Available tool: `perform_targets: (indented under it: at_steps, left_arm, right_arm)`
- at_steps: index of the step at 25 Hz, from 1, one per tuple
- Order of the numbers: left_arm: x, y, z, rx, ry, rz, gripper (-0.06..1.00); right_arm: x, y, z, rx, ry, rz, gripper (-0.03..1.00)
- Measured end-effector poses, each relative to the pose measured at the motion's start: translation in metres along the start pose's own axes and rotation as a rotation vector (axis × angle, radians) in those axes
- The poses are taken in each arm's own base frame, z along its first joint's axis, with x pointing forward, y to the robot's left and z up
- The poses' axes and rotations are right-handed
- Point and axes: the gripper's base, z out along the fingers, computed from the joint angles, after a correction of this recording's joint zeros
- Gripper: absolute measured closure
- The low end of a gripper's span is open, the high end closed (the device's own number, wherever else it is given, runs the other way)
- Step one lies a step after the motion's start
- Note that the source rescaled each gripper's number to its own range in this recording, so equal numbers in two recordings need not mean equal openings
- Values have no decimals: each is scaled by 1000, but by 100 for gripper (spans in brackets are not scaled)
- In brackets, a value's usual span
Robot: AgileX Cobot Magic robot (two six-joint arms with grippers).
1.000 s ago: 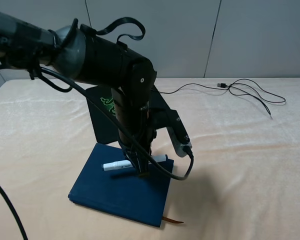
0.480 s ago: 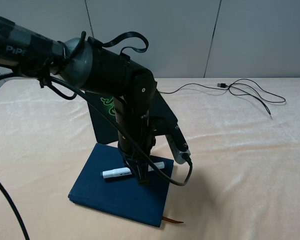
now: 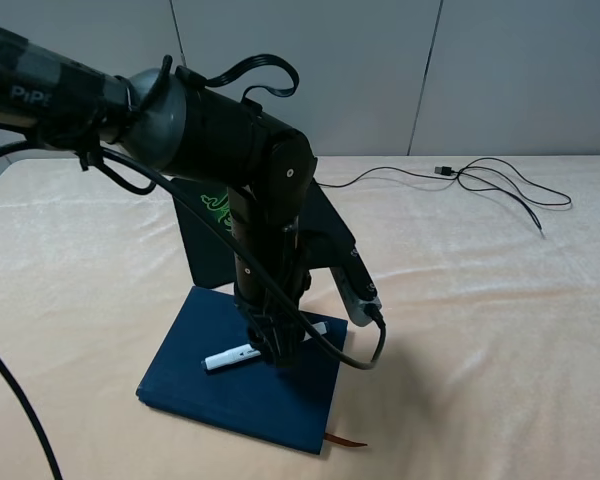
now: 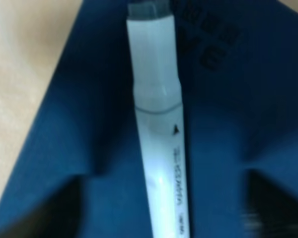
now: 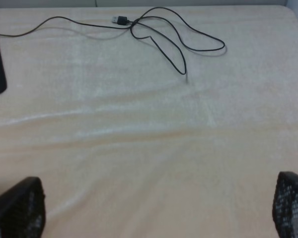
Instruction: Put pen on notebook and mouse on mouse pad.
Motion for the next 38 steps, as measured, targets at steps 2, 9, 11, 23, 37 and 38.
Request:
perform_targets:
  at_steps: [2,9,11,23,37,38]
  left_arm:
    - [0,0,0,0,0,-1,5]
    - [0,0,0,-1,-1,1,-5]
    - [0,0,0,-1,-1,1,-5]
    - [5,-3,-12,7,14,2,-5]
    - [37,-21,-105,-61,-123,3,-5]
    - [41,-23,-113,-64,-131,-2,-5]
  right_arm:
    - [0,0,0,0,0,0,-3]
    - [0,0,0,0,0,0,-3]
    - [0,0,0,0,0,0,-3]
    - [0,0,0,0,0,0,-3]
    - [0,0,0,0,0,0,-3]
    - [0,0,0,0,0,0,-3]
